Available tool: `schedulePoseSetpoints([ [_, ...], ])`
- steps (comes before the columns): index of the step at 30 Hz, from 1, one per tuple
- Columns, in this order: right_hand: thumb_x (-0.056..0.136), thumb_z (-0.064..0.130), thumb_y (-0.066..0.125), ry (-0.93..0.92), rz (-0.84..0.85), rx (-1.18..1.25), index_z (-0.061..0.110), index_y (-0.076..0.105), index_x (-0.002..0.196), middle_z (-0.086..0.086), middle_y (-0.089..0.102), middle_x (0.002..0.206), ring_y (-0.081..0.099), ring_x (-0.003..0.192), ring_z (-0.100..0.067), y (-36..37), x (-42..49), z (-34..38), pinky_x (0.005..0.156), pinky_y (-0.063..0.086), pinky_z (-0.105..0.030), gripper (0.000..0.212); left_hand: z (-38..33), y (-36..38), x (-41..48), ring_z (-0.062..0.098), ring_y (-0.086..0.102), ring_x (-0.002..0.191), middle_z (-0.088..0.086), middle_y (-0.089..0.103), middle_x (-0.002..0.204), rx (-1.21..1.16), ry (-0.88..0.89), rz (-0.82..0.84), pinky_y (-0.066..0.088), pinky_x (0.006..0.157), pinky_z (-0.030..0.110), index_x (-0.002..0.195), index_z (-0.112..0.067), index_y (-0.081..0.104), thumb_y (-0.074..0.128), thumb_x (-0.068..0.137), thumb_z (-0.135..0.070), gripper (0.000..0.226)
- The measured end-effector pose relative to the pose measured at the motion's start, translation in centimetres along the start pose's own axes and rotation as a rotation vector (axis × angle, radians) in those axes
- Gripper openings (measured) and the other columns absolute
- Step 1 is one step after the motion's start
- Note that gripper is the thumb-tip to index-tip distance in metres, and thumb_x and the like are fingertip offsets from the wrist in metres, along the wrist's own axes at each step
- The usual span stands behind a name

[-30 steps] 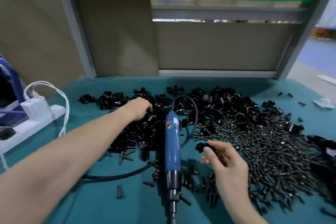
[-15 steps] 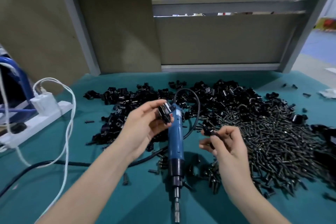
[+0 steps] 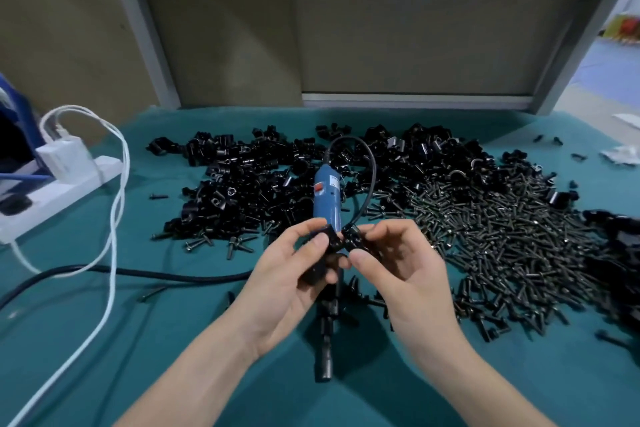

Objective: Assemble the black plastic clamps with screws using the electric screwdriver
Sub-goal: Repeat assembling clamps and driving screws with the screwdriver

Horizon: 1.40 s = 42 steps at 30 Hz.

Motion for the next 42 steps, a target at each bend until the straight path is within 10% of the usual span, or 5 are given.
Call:
schedulePoseSetpoints([
  [6, 0.076, 0.016, 0.072, -0.111, 0.061, -0.176, 0.039, 0.064, 0.102, 0.013, 0.068, 0.107, 0.061, 0.107, -0.014, 0.4, 0.2, 1.3, 0.088, 0.046, -0.029, 0.036, 0.0, 0.0, -0.2, 0.008, 0.064, 0.06, 0.007, 0.072, 0.079, 0.063, -0.011, 0.06, 0.054, 0.056, 0.016, 0.087, -0.013, 0.08, 0.058, 0.078, -0.03, 0.029],
  [21, 0.07, 0.025, 0.074, -0.021, -0.09, 0.035, 0.028, 0.07, 0.087, 0.003, 0.071, 0.083, 0.064, 0.073, -0.009, -1.0, 0.5, 0.5, 0.066, 0.052, -0.017, 0.018, 0.5, -0.6, -0.1, 0.012, 0.048, 0.052, 0.013, 0.065, 0.078, -0.142, -0.132, 0.04, 0.046, 0.05, 0.021, 0.112, -0.002, 0.058, 0.052, 0.08, -0.022, 0.038],
  [37, 0.078, 0.025, 0.073, 0.156, 0.047, 0.206, 0.026, 0.072, 0.098, -0.006, 0.073, 0.088, 0.069, 0.077, -0.015, 0.2, 0.6, -1.1, 0.064, 0.055, -0.024, 0.02, -0.8, -0.4, -0.2, 0.022, 0.059, 0.09, 0.006, 0.066, 0.099, 0.173, 0.212, 0.048, 0.053, 0.087, 0.035, 0.075, -0.025, 0.064, 0.082, 0.068, -0.019, 0.02],
  [42, 0.072, 0.028, 0.079, 0.186, 0.114, 0.231, 0.027, 0.074, 0.103, 0.001, 0.069, 0.083, 0.062, 0.065, -0.007, 0.4, 0.7, -1.0, 0.059, 0.053, -0.022, 0.032, -1.0, -0.6, -0.3, 0.036, 0.059, 0.112, 0.009, 0.064, 0.118, 0.342, 0.289, 0.068, 0.043, 0.105, 0.053, 0.102, -0.032, 0.068, 0.078, 0.067, -0.028, 0.037],
])
Point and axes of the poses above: each hand's wrist, its own x-axis towards the middle knuckle, its own y-axis out of the palm, z = x × y, the point moved 7 cm from there along x, towards the middle knuckle
